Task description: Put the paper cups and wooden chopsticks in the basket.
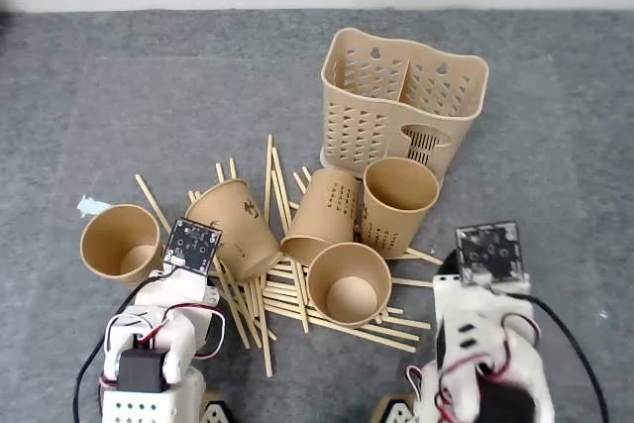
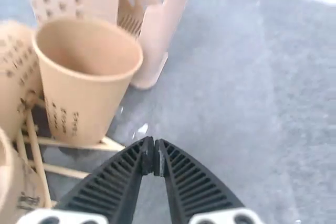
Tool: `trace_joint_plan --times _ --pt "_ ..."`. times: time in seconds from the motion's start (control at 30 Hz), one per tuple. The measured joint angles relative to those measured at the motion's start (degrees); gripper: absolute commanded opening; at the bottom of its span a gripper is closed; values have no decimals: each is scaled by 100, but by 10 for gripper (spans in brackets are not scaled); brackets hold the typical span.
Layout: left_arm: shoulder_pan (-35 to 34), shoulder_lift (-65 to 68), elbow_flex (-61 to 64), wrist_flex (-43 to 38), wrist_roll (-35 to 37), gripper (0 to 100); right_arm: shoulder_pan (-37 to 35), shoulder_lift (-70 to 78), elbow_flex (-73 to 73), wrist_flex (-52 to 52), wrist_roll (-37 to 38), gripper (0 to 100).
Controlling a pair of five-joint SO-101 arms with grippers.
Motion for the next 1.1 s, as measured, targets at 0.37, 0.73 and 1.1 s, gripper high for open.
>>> trace_joint_plan --times 0.37,0.73,1.1 --pt "0 0 0 0 0 15 -9 1152 -1776 870 -202 16" --pt "0 0 0 0 0 15 -1407 3226 -3288 1468 -1310 27" --pt "0 0 0 0 0 15 -3226 4352 -3235 1459 -2892 150"
